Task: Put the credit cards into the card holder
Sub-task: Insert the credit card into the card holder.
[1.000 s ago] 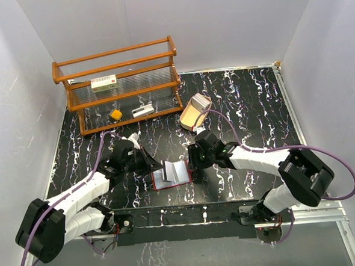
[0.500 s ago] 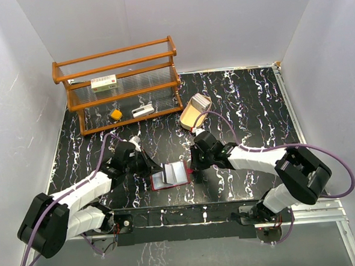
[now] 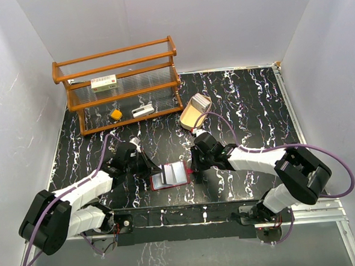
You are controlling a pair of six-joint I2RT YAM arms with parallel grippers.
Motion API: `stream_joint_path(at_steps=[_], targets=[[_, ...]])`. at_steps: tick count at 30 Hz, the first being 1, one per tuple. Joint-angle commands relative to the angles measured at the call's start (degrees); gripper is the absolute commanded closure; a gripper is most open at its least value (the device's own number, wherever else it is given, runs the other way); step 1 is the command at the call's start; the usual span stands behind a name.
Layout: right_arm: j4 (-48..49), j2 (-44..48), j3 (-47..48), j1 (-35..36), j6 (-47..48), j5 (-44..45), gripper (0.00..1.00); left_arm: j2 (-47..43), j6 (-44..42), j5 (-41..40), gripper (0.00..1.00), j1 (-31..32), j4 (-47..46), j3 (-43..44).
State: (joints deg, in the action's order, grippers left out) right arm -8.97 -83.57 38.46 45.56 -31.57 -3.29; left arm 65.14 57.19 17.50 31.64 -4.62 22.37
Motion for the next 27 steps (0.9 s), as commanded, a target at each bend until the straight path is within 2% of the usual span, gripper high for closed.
stream_joint_path(at_steps=[1, 27], targets=[[2.48, 0.73, -0.47, 0.47, -0.16, 1.08, 0.94, -0.43, -0.34, -0.97, 1.00, 0.09, 1.72, -0.13], [2.55, 0.51, -0.10, 0.93, 0.46, 0.77, 0.95, -0.68, -3.49, -0.94, 1.00, 0.09, 3.06, 0.01]])
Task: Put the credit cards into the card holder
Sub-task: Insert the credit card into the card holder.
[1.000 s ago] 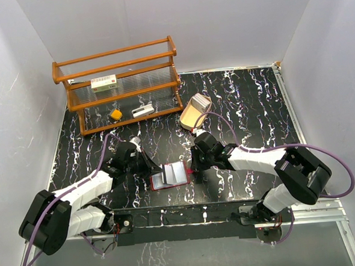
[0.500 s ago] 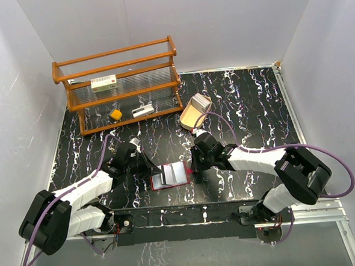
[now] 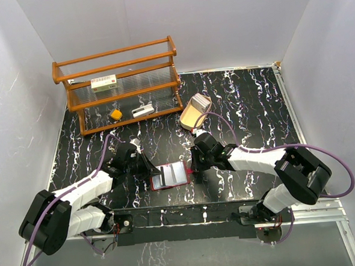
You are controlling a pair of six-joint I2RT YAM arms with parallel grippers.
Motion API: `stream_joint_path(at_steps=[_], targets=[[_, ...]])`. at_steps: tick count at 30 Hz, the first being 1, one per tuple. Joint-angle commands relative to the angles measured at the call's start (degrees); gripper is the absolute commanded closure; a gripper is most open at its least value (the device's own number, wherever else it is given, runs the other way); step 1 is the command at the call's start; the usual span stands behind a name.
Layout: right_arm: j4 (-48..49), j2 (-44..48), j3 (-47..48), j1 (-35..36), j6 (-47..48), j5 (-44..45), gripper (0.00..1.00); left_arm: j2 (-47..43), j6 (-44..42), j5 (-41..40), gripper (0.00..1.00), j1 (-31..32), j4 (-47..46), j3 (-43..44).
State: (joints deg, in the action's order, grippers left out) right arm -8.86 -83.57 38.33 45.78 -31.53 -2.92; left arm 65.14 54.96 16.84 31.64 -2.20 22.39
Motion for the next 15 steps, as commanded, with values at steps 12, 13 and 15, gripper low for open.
stream_joint_path(at_steps=[12, 13, 15], targets=[[2.97, 0.07, 0.13, 1.02, 0.23, 0.16, 0.95, 2.27, -0.69, 0.14, 1.00, 0.09, -3.23, 0.27], [2.97, 0.07, 0.11, 1.06, -0.17, 0.51, 0.96, 2.66, -0.63, 0.14, 1.00, 0.08, -3.21, 0.42], [3.16, 0.01, -0.12, 1.07, -0.92, 1.00, 0.97, 3.41, -0.58, 0.03, 1.00, 0.08, -3.43, 0.59]])
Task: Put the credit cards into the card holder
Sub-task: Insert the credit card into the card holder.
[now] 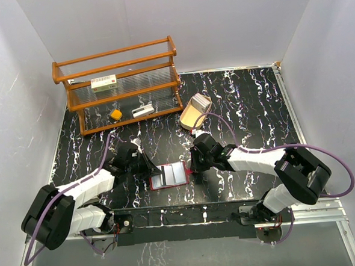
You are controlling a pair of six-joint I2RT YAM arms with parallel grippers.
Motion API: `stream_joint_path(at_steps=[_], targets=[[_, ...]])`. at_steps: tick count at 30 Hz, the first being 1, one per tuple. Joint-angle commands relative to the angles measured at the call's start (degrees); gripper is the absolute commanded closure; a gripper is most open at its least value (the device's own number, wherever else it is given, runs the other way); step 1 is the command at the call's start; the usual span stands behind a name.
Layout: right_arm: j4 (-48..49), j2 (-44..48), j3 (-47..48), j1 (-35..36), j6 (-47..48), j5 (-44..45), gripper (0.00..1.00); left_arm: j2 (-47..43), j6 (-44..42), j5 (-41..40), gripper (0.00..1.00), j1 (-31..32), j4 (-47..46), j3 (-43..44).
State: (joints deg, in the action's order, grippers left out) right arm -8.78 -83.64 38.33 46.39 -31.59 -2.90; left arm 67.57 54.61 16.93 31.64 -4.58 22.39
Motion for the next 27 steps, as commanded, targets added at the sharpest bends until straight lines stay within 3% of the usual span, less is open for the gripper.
stream_joint_path(at_steps=[1, 14, 27], targets=[[3.33, 0.10, -0.29, 0.45, -1.11, 0.89, 0.97, 1.34, -0.10, 0.01, 1.00, 0.02, -1.45, 0.49], [4.71, 0.53, -1.41, 0.99, -3.94, 1.14, 0.97, 2.45, 3.87, 0.92, 1.00, 0.05, -5.64, -0.94], [3.92, 0.94, -2.25, 1.06, -4.26, 1.73, 0.97, -2.38, -1.08, 1.42, 1.00, 0.03, 3.66, 1.52]])
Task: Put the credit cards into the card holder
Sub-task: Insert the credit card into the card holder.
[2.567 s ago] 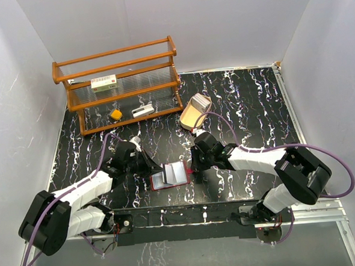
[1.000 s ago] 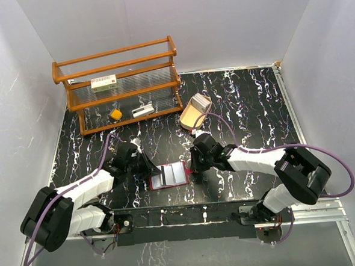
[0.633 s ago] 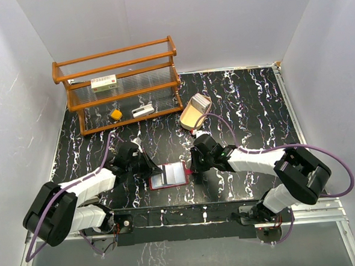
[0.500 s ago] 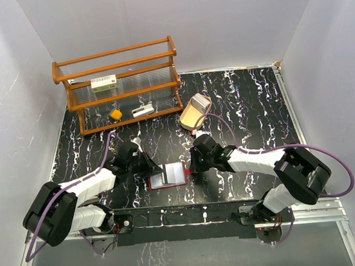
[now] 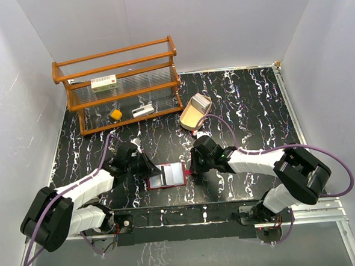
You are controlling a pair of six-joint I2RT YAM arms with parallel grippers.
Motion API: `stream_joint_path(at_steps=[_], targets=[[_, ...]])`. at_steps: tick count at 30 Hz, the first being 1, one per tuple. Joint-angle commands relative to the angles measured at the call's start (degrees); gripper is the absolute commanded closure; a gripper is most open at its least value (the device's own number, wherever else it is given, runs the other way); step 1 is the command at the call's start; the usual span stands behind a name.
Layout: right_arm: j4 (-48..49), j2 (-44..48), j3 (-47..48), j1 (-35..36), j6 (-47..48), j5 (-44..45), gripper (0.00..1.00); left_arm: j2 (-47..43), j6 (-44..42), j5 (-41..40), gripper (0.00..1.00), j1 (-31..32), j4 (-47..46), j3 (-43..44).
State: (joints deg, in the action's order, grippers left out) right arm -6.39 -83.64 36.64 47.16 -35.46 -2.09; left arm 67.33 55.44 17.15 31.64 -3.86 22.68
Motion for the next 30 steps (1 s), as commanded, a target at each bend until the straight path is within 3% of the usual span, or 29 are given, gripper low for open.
stream_joint_path(at_steps=[1, 30], targets=[[1.70, 1.19, -0.78, 0.29, -0.46, 1.01, 0.97, -2.19, -1.91, 1.67, 1.00, 0.00, 2.71, 1.23], [0.45, 0.08, 0.34, 0.30, 0.39, 1.51, 0.97, -3.51, -2.68, -1.22, 1.00, -0.17, 7.80, 3.74]])
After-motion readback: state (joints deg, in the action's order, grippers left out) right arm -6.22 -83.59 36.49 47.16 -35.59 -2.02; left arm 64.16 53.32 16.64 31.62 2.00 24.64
